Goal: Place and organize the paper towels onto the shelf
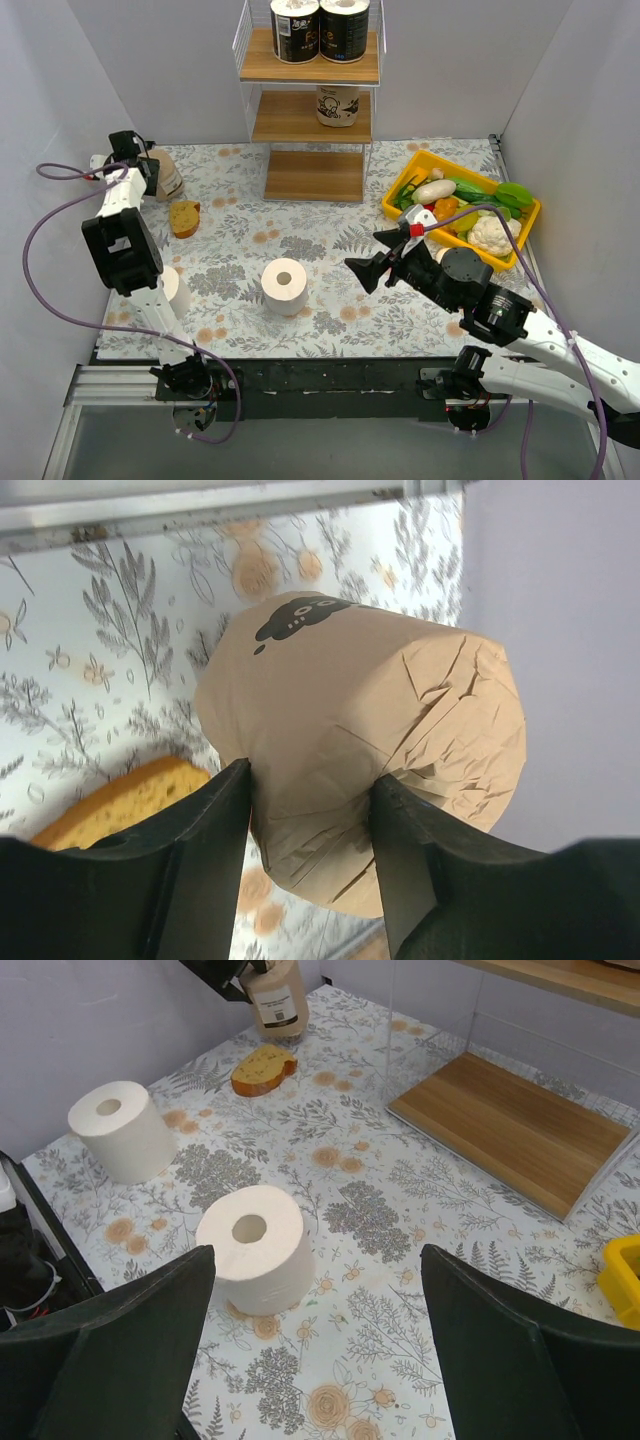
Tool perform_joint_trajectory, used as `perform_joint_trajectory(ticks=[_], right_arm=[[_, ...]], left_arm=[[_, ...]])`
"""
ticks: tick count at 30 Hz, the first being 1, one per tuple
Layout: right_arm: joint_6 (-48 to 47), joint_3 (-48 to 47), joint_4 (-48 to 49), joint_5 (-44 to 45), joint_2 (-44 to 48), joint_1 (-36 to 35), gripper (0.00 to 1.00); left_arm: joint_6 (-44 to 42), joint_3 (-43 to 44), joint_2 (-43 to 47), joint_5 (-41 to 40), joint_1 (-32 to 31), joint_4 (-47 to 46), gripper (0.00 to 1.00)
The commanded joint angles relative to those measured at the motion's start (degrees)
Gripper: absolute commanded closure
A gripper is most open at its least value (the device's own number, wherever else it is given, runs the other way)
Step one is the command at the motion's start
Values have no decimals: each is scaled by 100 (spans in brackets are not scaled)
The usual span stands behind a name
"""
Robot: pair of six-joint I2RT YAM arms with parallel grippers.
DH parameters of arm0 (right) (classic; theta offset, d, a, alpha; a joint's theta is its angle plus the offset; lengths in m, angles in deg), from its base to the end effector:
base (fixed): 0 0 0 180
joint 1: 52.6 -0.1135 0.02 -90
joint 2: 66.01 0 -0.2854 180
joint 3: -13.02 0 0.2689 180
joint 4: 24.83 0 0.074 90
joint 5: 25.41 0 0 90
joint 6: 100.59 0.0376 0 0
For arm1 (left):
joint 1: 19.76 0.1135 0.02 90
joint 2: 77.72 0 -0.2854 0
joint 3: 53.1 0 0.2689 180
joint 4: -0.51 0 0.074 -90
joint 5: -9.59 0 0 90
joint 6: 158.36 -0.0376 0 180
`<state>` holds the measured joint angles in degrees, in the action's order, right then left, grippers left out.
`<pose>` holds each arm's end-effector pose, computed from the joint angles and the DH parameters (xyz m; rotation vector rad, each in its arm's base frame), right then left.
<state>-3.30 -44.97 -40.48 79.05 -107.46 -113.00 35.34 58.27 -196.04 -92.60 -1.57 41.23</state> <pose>0.0942 0.1469 0.3807 -0.5275 1.5138 0.7318 0.4696 0.1627 0.2503 -2.1679 1.0897 -0.4471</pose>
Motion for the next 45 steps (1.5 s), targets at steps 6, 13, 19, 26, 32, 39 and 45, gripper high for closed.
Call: perform_joint_trajectory(ticks=[6, 13, 19, 26, 32, 39, 45], right_arm=[[123, -693, -989, 540, 172, 2, 9], [273, -798, -1402, 654, 576, 2, 9], [352, -886, -1771, 891, 761, 2, 9], [668, -1053, -2053, 963, 814, 2, 10], [958, -1000, -2070, 761, 735, 2, 11], [1187, -1027, -2141, 664, 647, 2, 11], [1126, -1044, -2079, 707, 656, 2, 12]], left_arm=[[-772, -645, 1889, 463, -220, -138, 71], [-1896, -1462, 3049, 797, -834, -94, 72], [-2695, -2419, 4000, 2270, -1152, -436, 72], [-3005, -3203, 4687, 4206, -1353, -745, 71], [-3531, -3186, 4748, 4953, -1556, -929, 71], [-3594, -2669, 4345, 5270, -1609, -973, 70], [-2839, -2175, 3958, 4866, -1714, -1296, 70]])
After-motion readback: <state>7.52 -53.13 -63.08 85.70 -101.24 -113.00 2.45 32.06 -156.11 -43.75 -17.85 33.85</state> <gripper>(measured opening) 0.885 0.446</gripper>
